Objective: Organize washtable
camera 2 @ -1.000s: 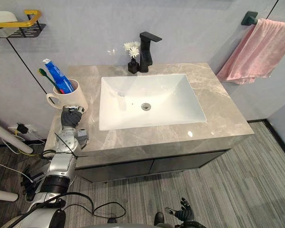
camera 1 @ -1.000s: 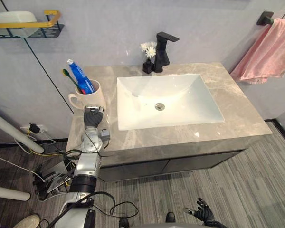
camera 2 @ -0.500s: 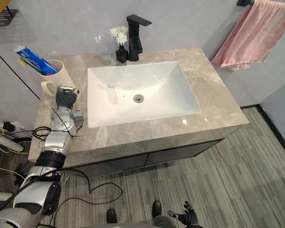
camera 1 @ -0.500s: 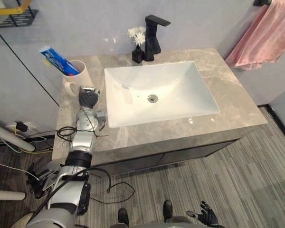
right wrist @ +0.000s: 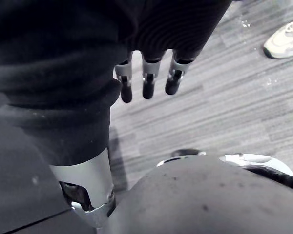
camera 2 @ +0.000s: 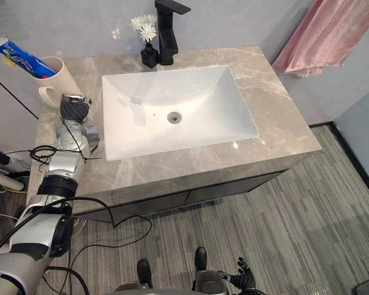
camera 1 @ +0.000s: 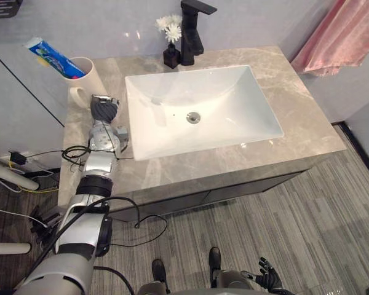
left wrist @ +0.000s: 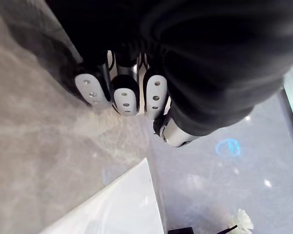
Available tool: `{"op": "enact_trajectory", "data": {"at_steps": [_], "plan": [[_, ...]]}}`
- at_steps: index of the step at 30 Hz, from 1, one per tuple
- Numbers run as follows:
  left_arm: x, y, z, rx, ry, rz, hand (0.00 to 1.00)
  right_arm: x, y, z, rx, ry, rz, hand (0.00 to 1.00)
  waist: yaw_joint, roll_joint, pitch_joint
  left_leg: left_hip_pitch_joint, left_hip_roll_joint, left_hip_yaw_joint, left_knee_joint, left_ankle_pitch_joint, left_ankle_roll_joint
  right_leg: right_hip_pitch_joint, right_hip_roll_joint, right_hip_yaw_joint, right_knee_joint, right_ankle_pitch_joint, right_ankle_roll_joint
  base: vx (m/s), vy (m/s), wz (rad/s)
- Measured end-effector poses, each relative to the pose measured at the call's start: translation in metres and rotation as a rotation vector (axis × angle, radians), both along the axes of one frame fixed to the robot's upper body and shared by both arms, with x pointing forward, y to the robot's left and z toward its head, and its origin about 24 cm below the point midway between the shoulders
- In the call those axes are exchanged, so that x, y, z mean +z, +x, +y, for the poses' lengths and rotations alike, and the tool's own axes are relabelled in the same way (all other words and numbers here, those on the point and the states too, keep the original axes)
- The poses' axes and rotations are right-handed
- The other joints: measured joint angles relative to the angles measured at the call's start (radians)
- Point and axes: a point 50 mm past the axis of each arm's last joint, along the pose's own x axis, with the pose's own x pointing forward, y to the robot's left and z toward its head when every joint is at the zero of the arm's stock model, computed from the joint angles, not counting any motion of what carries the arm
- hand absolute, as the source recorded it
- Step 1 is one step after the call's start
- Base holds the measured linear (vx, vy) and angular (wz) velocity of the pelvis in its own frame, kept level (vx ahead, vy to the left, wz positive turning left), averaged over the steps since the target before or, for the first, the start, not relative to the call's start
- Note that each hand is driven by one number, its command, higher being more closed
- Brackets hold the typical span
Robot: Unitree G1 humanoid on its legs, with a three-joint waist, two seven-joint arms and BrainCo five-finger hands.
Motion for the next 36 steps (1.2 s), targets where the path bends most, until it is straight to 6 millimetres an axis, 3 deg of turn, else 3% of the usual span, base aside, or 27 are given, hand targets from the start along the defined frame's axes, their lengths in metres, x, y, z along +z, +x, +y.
{"op": "enact_trajectory", "data": {"at_steps": [2,8,13,17,19,24,27,33,36], "plan": [[0.001,0.001,-0.004,-0.015,0.009,-0.004,1.00,0.000,0.000,0.000,0.000,0.000,-0.001,0.00,0.002,0.002,0.001,-0.001,0.000,-0.007,0.003,0.000,0.000,0.002,-0.001,-0.007,0.003,-0.001,-0.001,-0.02,-0.013,0.11],[0.023,-0.009,-0.045,-0.194,0.086,-0.139,1.00,0.001,0.002,-0.003,0.026,-0.012,-0.003,0.00,0.005,0.015,0.007,-0.006,-0.003,-0.048,0.009,0.004,0.003,0.019,-0.003,-0.048,0.008,-0.008,-0.010,-0.02,-0.012,0.19],[0.004,-0.028,-0.073,-0.437,-0.006,-0.132,1.00,-0.002,0.000,-0.009,0.037,-0.024,0.026,0.00,0.031,0.037,0.005,-0.006,-0.004,-0.069,0.010,0.010,0.006,0.032,-0.004,-0.072,0.009,-0.010,-0.013,-0.01,-0.009,0.13],[-0.009,-0.048,-0.081,-0.552,-0.063,-0.123,1.00,-0.004,0.001,-0.013,0.044,-0.034,0.044,0.00,0.035,0.051,0.000,-0.006,-0.005,-0.105,0.010,0.019,0.005,0.051,-0.004,-0.106,0.009,-0.015,-0.021,-0.02,-0.009,0.27],[-0.010,-0.062,-0.083,-0.598,-0.075,-0.144,1.00,-0.005,0.000,-0.014,0.044,-0.036,0.053,0.00,0.056,0.057,-0.004,-0.006,-0.003,-0.116,0.010,0.023,0.004,0.057,-0.004,-0.118,0.010,-0.016,-0.021,-0.04,-0.013,0.19],[-0.010,-0.103,-0.066,-0.579,-0.122,-0.236,1.00,-0.008,-0.005,-0.018,0.054,-0.033,0.082,0.00,0.076,0.073,-0.027,0.001,-0.006,-0.155,0.010,0.030,0.001,0.082,-0.007,-0.148,0.016,-0.028,-0.010,-0.04,-0.005,0.22],[-0.009,-0.129,-0.042,-0.460,-0.176,-0.326,1.00,-0.011,-0.014,-0.020,0.047,-0.030,0.119,0.00,0.108,0.077,-0.050,0.014,-0.003,-0.175,0.007,0.032,-0.003,0.095,-0.007,-0.163,0.038,-0.047,-0.002,-0.02,-0.011,0.21],[-0.038,-0.179,-0.003,-0.157,-0.308,-0.319,1.00,-0.014,-0.026,-0.016,0.038,-0.017,0.147,0.00,0.142,0.064,-0.103,0.019,-0.005,-0.223,0.005,0.032,-0.005,0.126,-0.010,-0.216,0.047,-0.066,0.001,0.00,-0.008,0.26],[-0.055,-0.206,0.014,0.019,-0.340,-0.276,1.00,-0.014,-0.028,-0.014,0.020,-0.009,0.147,0.00,0.145,0.054,-0.112,0.029,-0.005,-0.226,-0.001,0.032,-0.006,0.148,-0.014,-0.239,0.050,-0.074,0.004,-0.01,-0.005,0.17]]}}
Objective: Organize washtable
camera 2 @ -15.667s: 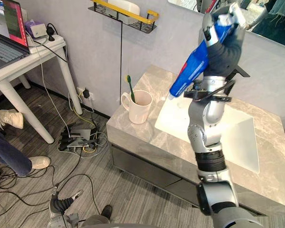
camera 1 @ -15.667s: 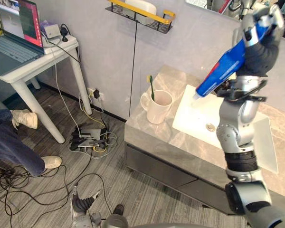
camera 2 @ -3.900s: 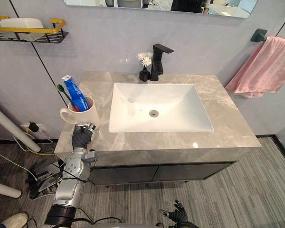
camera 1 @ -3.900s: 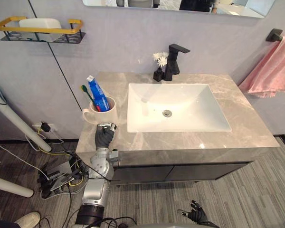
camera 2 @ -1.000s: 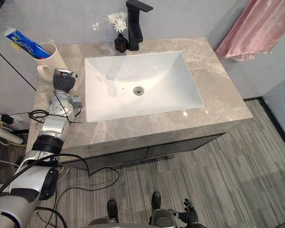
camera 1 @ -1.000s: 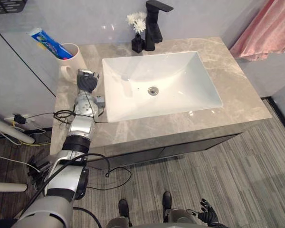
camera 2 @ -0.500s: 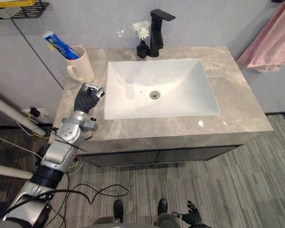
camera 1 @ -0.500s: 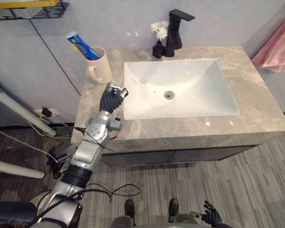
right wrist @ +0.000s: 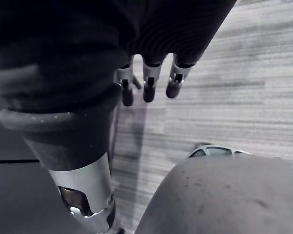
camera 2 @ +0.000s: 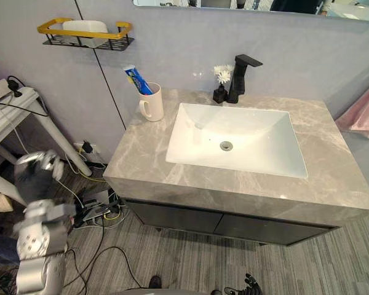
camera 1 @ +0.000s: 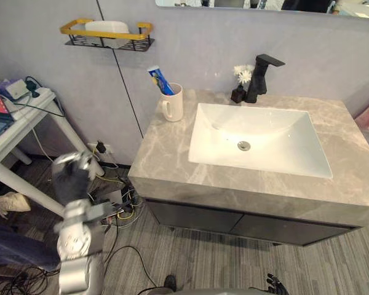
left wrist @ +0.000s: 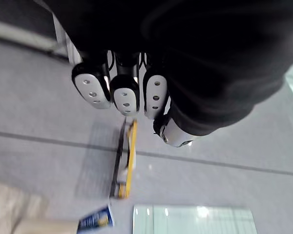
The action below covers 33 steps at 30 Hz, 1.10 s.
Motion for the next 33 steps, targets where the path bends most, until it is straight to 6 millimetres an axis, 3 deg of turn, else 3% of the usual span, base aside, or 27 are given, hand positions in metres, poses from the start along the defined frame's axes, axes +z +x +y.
{"op": "enact_trajectory", "data": {"at_steps": [6,10,11,14,15,19,23,27,33], "plan": [[-0.029,-0.030,0.023,0.203,-0.026,0.151,1.00,0.004,0.011,0.007,0.012,0.027,-0.052,0.00,0.023,-0.010,-0.022,0.015,0.001,-0.001,-0.011,-0.006,0.000,0.011,-0.016,-0.019,0.018,-0.014,0.005,-0.01,0.002,0.04],[-0.084,-0.045,0.034,0.282,-0.118,0.396,1.00,0.005,0.018,0.015,0.036,0.044,-0.071,0.00,0.024,-0.012,-0.043,0.016,-0.001,-0.005,-0.010,-0.003,0.000,0.013,-0.019,-0.026,0.023,-0.020,0.009,0.01,0.001,0.04],[-0.114,-0.053,0.034,0.298,-0.181,0.521,1.00,0.006,0.022,0.019,0.044,0.053,-0.082,0.00,0.024,-0.013,-0.045,0.019,0.000,-0.004,-0.008,-0.001,0.002,0.015,-0.019,-0.025,0.025,-0.022,0.008,0.00,0.000,0.00],[-0.166,-0.073,0.027,0.321,-0.308,0.739,1.00,0.006,0.026,0.030,0.041,0.081,-0.096,0.00,0.024,-0.014,-0.047,0.022,0.001,0.001,-0.007,-0.001,0.001,0.015,-0.019,-0.021,0.028,-0.024,0.007,-0.01,-0.003,-0.04],[-0.187,-0.088,0.023,0.342,-0.373,0.839,0.00,0.006,0.027,0.034,0.037,0.090,-0.098,0.00,0.024,-0.014,-0.046,0.027,0.002,0.006,-0.009,-0.001,0.001,0.015,-0.019,-0.016,0.029,-0.024,0.008,-0.02,-0.002,-0.11],[-0.239,-0.139,-0.002,0.378,-0.565,1.127,0.00,0.002,0.021,0.034,-0.001,0.090,-0.074,0.00,0.022,-0.009,-0.049,0.038,0.003,0.020,-0.015,-0.002,0.003,0.013,-0.019,0.000,0.031,-0.026,0.009,-0.02,0.000,-0.12],[-0.263,-0.175,-0.037,0.312,-0.700,1.326,0.00,-0.001,0.018,0.030,-0.050,0.088,-0.051,0.00,0.023,-0.011,-0.050,0.062,0.003,0.036,-0.036,-0.002,0.003,0.013,-0.017,0.022,0.027,-0.028,0.011,-0.02,0.005,-0.13],[-0.266,-0.176,-0.042,0.251,-0.694,1.366,0.00,-0.006,0.016,0.030,-0.066,0.097,-0.021,0.00,0.021,-0.007,-0.052,0.066,-0.001,0.034,-0.040,-0.002,0.003,0.014,-0.014,0.029,0.017,-0.027,0.012,0.00,0.002,-0.01],[-0.266,-0.156,-0.038,0.067,-0.500,1.436,0.00,-0.011,0.019,0.026,-0.076,0.095,0.024,0.00,0.020,-0.008,-0.051,0.066,-0.010,0.014,-0.039,-0.002,0.003,0.020,-0.010,0.024,0.010,-0.025,0.014,0.01,-0.002,0.03]]}}
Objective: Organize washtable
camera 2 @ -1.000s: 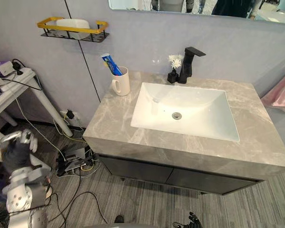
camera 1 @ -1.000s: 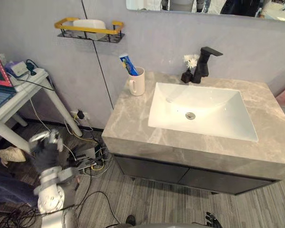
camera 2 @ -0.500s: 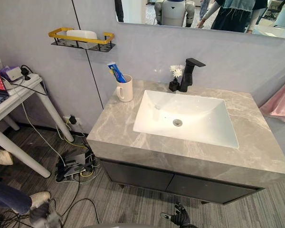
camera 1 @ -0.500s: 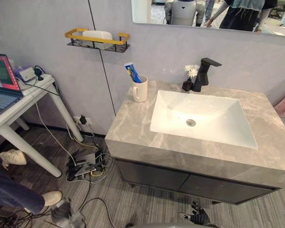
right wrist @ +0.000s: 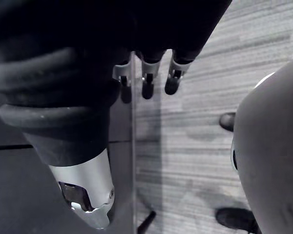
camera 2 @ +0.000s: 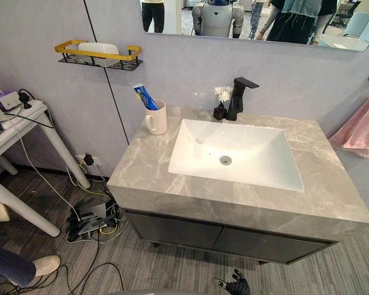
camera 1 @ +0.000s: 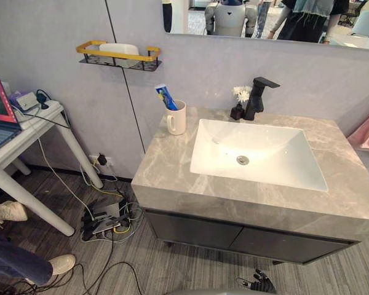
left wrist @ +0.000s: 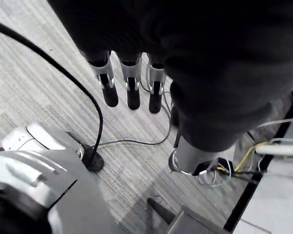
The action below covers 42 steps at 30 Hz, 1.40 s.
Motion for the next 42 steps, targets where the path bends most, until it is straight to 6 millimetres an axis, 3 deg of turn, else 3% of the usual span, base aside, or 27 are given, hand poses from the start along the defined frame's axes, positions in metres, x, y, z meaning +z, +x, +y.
{"op": "enact_trajectory", "data": {"at_steps": [6,11,14,18,21,22,23,24,27,28,29,31,32,34,36,39,40,41,42], "plan": [[0.001,0.014,0.001,-0.197,0.021,-0.001,0.00,-0.001,0.004,0.000,0.016,-0.003,0.012,0.00,-0.002,0.001,0.012,0.005,-0.007,-0.002,0.004,0.000,0.000,0.007,-0.005,0.001,-0.003,0.002,0.003,-0.01,0.005,0.01],[0.002,0.018,0.001,-0.221,0.026,-0.015,0.00,0.001,0.011,-0.001,0.052,-0.029,-0.001,0.00,0.002,0.005,0.042,0.012,-0.003,0.021,0.008,0.000,0.000,0.008,-0.003,0.022,0.007,0.002,0.001,-0.06,-0.001,-0.11],[0.003,0.031,-0.001,-0.226,0.023,-0.060,0.00,0.004,0.024,-0.003,0.059,-0.042,-0.037,0.00,0.004,0.007,0.100,-0.048,-0.004,0.017,0.075,-0.008,0.003,-0.019,-0.010,0.014,0.035,0.005,-0.003,-0.11,0.008,0.12],[0.005,0.045,-0.006,-0.190,0.015,-0.111,0.00,0.012,0.040,-0.007,0.099,-0.079,-0.097,0.00,0.005,0.033,0.167,-0.142,0.002,-0.008,0.138,-0.007,0.001,-0.098,-0.025,-0.026,0.099,0.001,-0.008,-0.13,0.014,0.25],[0.007,0.047,-0.006,-0.157,0.027,-0.123,0.00,0.016,0.047,-0.004,0.115,-0.078,-0.138,0.00,0.002,0.034,0.166,-0.192,0.030,0.055,0.167,-0.046,0.009,-0.116,-0.039,-0.068,0.119,-0.002,-0.013,-0.10,-0.004,0.29],[0.009,0.051,-0.003,-0.153,0.038,-0.138,0.00,0.016,0.046,0.002,0.109,-0.065,-0.146,0.00,0.001,0.002,0.170,-0.205,0.038,0.103,0.218,-0.068,0.019,-0.127,-0.060,-0.085,0.106,0.005,-0.021,-0.06,0.011,0.43],[0.010,0.053,-0.002,-0.150,0.042,-0.148,0.00,0.016,0.046,0.003,0.108,-0.061,-0.147,0.00,0.005,0.001,0.170,-0.229,0.052,0.128,0.308,-0.080,0.033,-0.134,-0.070,-0.093,0.117,0.006,-0.022,-0.01,0.098,0.37],[0.010,0.052,0.000,-0.133,0.047,-0.156,0.00,0.017,0.048,0.003,0.104,-0.061,-0.155,0.00,0.004,0.005,0.168,-0.260,0.099,0.160,0.501,-0.134,0.019,-0.145,-0.090,-0.110,0.140,0.006,-0.022,-0.02,0.092,0.22],[0.009,0.051,-0.007,-0.101,0.031,-0.158,0.00,0.019,0.049,-0.001,0.061,-0.062,-0.171,0.00,0.000,0.029,0.156,-0.226,0.190,0.154,0.565,-0.184,-0.043,-0.152,-0.110,-0.129,0.163,0.023,0.007,0.02,0.241,0.28],[0.010,0.054,-0.007,-0.098,0.032,-0.168,0.00,0.019,0.048,-0.006,0.036,-0.066,-0.169,0.00,0.002,0.034,0.152,-0.212,0.170,0.151,0.533,-0.204,-0.059,-0.154,-0.111,-0.132,0.160,0.036,0.017,-0.06,0.328,0.35],[0.012,0.056,-0.001,-0.101,0.050,-0.180,0.00,0.018,0.048,0.001,0.016,-0.043,-0.168,0.00,0.000,0.009,0.150,-0.209,0.147,0.146,0.516,-0.209,-0.055,-0.153,-0.122,-0.133,0.143,0.050,0.013,-0.10,0.250,0.25],[0.014,0.058,0.005,-0.111,0.069,-0.185,0.00,0.017,0.048,0.013,0.009,-0.008,-0.168,0.00,-0.001,-0.009,0.142,-0.207,0.126,0.124,0.512,-0.216,-0.064,-0.149,-0.133,-0.131,0.129,0.080,-0.009,-0.12,0.181,0.08],[0.014,0.060,0.006,-0.127,0.075,-0.191,0.00,0.017,0.049,0.018,0.007,0.005,-0.172,0.00,-0.001,-0.017,0.136,-0.203,0.122,0.110,0.512,-0.225,-0.070,-0.151,-0.135,-0.130,0.130,0.105,0.003,-0.12,0.153,-0.08],[0.016,0.068,0.004,-0.156,0.076,-0.209,0.00,0.018,0.051,0.017,-0.007,0.006,-0.180,0.00,-0.001,-0.024,0.131,-0.207,0.113,0.109,0.519,-0.255,-0.064,-0.166,-0.143,-0.129,0.142,0.116,0.007,-0.17,0.128,-0.20],[0.017,0.078,-0.001,-0.214,0.073,-0.226,0.00,0.022,0.056,0.012,-0.034,-0.006,-0.207,0.00,0.002,-0.012,0.134,-0.237,0.113,0.118,0.562,-0.299,-0.038,-0.205,-0.153,-0.096,0.153,0.129,0.026,-0.26,0.122,-0.52],[0.019,0.088,-0.007,-0.306,0.084,-0.239,0.00,0.025,0.053,0.007,-0.047,-0.023,-0.220,0.00,-0.001,-0.008,0.157,-0.256,0.106,0.195,0.636,-0.337,-0.010,-0.246,-0.167,-0.053,0.144,0.144,-0.010,-0.37,0.126,-0.69],[0.019,0.089,-0.007,-0.314,0.087,-0.239,0.00,0.025,0.052,0.006,-0.051,-0.025,-0.222,0.00,0.001,-0.005,0.158,-0.247,0.107,0.221,0.636,-0.342,-0.002,-0.254,-0.170,-0.055,0.139,0.125,-0.044,-0.33,0.153,-1.05],[0.018,0.087,-0.008,-0.330,0.088,-0.230,0.00,0.026,0.052,0.003,-0.044,-0.031,-0.222,0.00,0.000,0.017,0.164,-0.234,0.125,0.258,0.607,-0.340,0.011,-0.256,-0.167,-0.095,0.125,0.047,-0.121,-0.27,0.105,-1.07],[0.017,0.085,-0.008,-0.343,0.087,-0.216,0.00,0.026,0.053,0.004,-0.032,-0.031,-0.222,0.00,0.001,0.034,0.160,-0.222,0.144,0.286,0.582,-0.334,0.029,-0.255,-0.164,-0.109,0.137,0.055,-0.108,-0.32,0.079,-1.15]]}}
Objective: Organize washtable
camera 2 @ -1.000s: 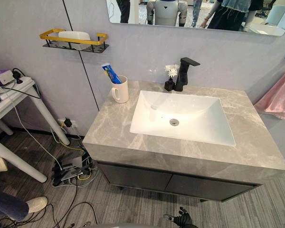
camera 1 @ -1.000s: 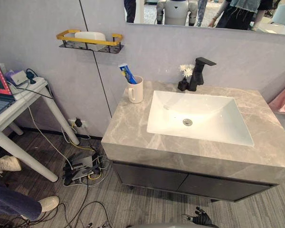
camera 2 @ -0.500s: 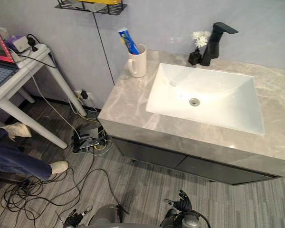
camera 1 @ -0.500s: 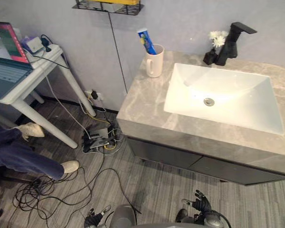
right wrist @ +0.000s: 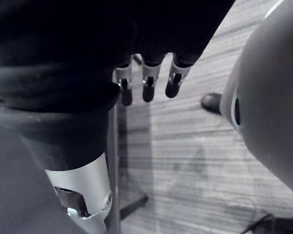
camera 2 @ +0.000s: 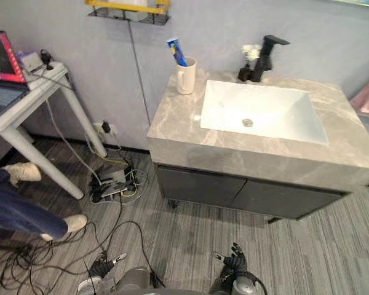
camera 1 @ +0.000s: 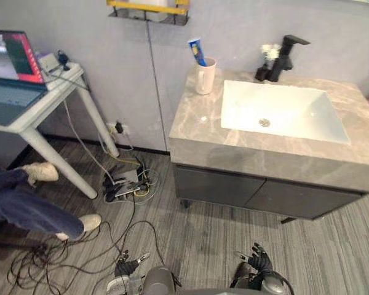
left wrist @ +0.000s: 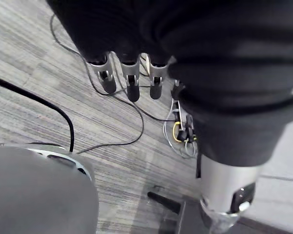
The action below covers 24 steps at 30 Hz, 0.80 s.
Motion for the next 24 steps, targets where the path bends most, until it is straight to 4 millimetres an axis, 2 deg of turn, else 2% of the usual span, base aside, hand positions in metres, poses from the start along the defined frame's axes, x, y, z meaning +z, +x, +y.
{"op": "enact_trajectory", "data": {"at_steps": [1,2,4,5,6,7,8,9,10,11,12,13,14,16,17,19,20,21,22,23,24], "plan": [[-0.002,-0.004,0.001,-0.006,0.002,0.019,0.00,0.001,0.003,-0.001,0.013,-0.004,-0.010,0.00,-0.006,0.004,0.000,0.013,0.023,0.054,-0.036,0.027,0.027,-0.031,0.001,-0.014,0.119,0.002,0.005,-0.27,0.041,-0.83],[-0.002,-0.004,0.001,-0.006,0.003,0.022,0.00,0.001,0.002,-0.002,0.014,-0.007,-0.007,0.00,-0.008,0.003,0.000,0.022,0.029,0.073,-0.056,0.045,0.031,-0.038,0.000,-0.026,0.189,-0.004,-0.002,-0.25,0.042,-0.84],[-0.005,-0.012,0.007,0.007,0.008,0.061,0.00,-0.006,-0.008,-0.004,0.015,-0.008,0.047,0.00,-0.013,-0.012,-0.010,0.075,0.041,0.162,-0.132,0.111,0.036,0.006,-0.018,-0.080,0.430,-0.085,-0.037,-0.15,-0.013,-0.77],[-0.006,-0.015,0.008,0.011,0.008,0.072,0.00,-0.008,-0.010,-0.004,0.016,-0.007,0.058,0.00,-0.013,-0.015,-0.012,0.088,0.041,0.185,-0.146,0.121,0.033,0.026,-0.023,-0.093,0.468,-0.107,-0.043,-0.08,-0.082,-0.96],[-0.008,-0.023,0.011,0.021,0.011,0.099,0.00,-0.012,-0.016,-0.004,0.023,0.002,0.088,0.00,-0.010,-0.030,-0.029,0.096,0.038,0.240,-0.160,0.131,0.025,0.063,-0.048,-0.139,0.507,-0.150,-0.043,-0.03,-0.068,-1.39],[-0.008,-0.025,0.016,0.054,0.012,0.106,0.00,-0.015,-0.017,-0.001,0.043,0.007,0.114,0.00,0.001,-0.062,-0.041,0.099,0.017,0.289,-0.148,0.127,0.018,0.037,-0.055,-0.185,0.470,-0.163,-0.042,-0.05,-0.065,-1.59],[-0.010,-0.028,0.016,0.081,0.003,0.126,0.00,-0.015,-0.018,-0.003,0.054,-0.002,0.122,0.00,0.003,-0.060,-0.037,0.091,0.003,0.277,-0.164,0.115,0.004,0.028,-0.032,-0.196,0.428,-0.157,-0.060,-0.11,0.002,-2.02],[-0.015,-0.037,0.010,0.093,-0.027,0.175,0.00,-0.017,-0.021,-0.011,0.064,-0.027,0.151,0.00,0.005,-0.022,-0.051,0.079,-0.043,0.227,-0.247,0.108,0.017,0.047,0.065,-0.147,0.205,-0.095,-0.088,-0.19,0.038,-2.32],[-0.019,-0.043,-0.003,0.094,-0.072,0.199,0.00,-0.017,-0.021,-0.021,0.061,-0.050,0.168,0.00,0.014,0.020,-0.068,0.083,-0.026,0.283,-0.325,0.217,0.051,0.052,0.050,-0.235,0.313,-0.167,-0.101,-0.17,0.069,-2.25],[-0.018,-0.045,0.002,0.093,-0.063,0.204,0.00,-0.018,-0.023,-0.022,0.052,-0.048,0.179,0.00,0.000,0.002,-0.073,0.084,-0.042,0.324,-0.329,0.223,0.051,0.069,-0.015,-0.280,0.407,-0.206,-0.099,-0.05,0.033,-1.87],[-0.017,-0.044,0.007,0.080,-0.046,0.210,0.00,-0.020,-0.026,-0.021,0.070,-0.048,0.197,0.00,-0.006,-0.021,-0.083,0.087,-0.049,0.379,-0.318,0.223,0.054,0.096,-0.069,-0.314,0.412,-0.219,-0.059,0.00,-0.064,-1.77],[-0.015,-0.034,0.012,0.069,-0.034,0.189,0.00,-0.021,-0.022,-0.016,0.106,-0.046,0.207,0.00,0.003,-0.041,-0.074,0.083,-0.029,0.469,-0.290,0.217,0.054,0.093,-0.063,-0.326,0.336,-0.205,0.008,-0.06,-0.156,-2.39],[-0.015,-0.029,0.006,0.062,-0.048,0.179,0.00,-0.020,-0.017,-0.011,0.168,-0.052,0.196,0.00,-0.002,-0.022,-0.084,0.083,0.016,0.535,-0.279,0.215,0.049,0.091,0.027,-0.302,0.203,-0.165,-0.007,-0.10,-0.191,-2.17],[-0.015,-0.022,0.002,0.039,-0.052,0.162,0.00,-0.021,-0.021,-0.010,0.195,-0.053,0.211,0.00,-0.005,-0.011,-0.100,0.101,0.043,0.593,-0.277,0.221,0.038,0.113,0.093,-0.248,0.075,-0.134,0.010,-0.08,-0.192,-1.37],[-0.013,-0.014,-0.002,0.019,-0.053,0.136,0.00,-0.021,-0.022,-0.008,0.214,-0.054,0.214,0.00,-0.020,-0.015,-0.094,0.118,0.082,0.643,-0.239,0.222,0.036,0.124,0.137,-0.199,0.006,-0.095,0.003,-0.07,-0.181,-1.24],[-0.012,-0.006,-0.004,0.009,-0.054,0.112,0.00,-0.020,-0.016,0.000,0.266,-0.055,0.188,0.00,-0.046,-0.026,-0.089,0.139,0.169,0.693,-0.120,0.198,0.015,0.125,0.201,-0.104,-0.051,-0.086,0.000,-0.17,-0.147,-1.55],[-0.012,-0.007,-0.005,0.005,-0.055,0.114,0.00,-0.019,-0.014,0.003,0.290,-0.056,0.176,0.00,-0.051,-0.034,-0.083,0.157,0.223,0.698,-0.051,0.189,0.022,0.128,0.233,-0.050,-0.063,-0.092,-0.010,-0.18,-0.163,-1.57],[-0.011,-0.006,-0.005,-0.001,-0.053,0.109,0.00,-0.019,-0.014,0.003,0.286,-0.054,0.170,0.00,-0.051,-0.022,-0.073,0.160,0.257,0.680,-0.006,0.189,0.022,0.131,0.249,-0.024,-0.062,-0.089,-0.016,-0.08,-0.143,-1.55],[-0.010,-0.004,-0.005,-0.003,-0.051,0.098,0.00,-0.018,-0.012,0.004,0.281,-0.054,0.159,0.00,-0.054,-0.035,-0.062,0.133,0.303,0.549,0.107,0.194,0.031,0.144,0.281,0.044,-0.046,-0.076,-0.060,-0.06,-0.133,-1.52],[-0.009,-0.001,-0.003,-0.002,-0.044,0.082,0.00,-0.017,-0.011,0.000,0.283,-0.064,0.162,0.00,-0.053,-0.038,-0.048,0.085,0.242,0.301,0.106,0.132,-0.015,0.142,0.293,0.112,-0.045,-0.074,-0.068,-0.04,-0.065,-1.56],[-0.008,0.002,-0.006,-0.010,-0.048,0.075,0.00,-0.017,-0.009,-0.005,0.279,-0.075,0.162,0.00,-0.053,-0.038,-0.042,0.070,0.193,0.184,0.093,0.106,-0.036,0.143,0.295,0.144,-0.046,-0.072,-0.068,-0.06,-0.015,-1.66]]}}
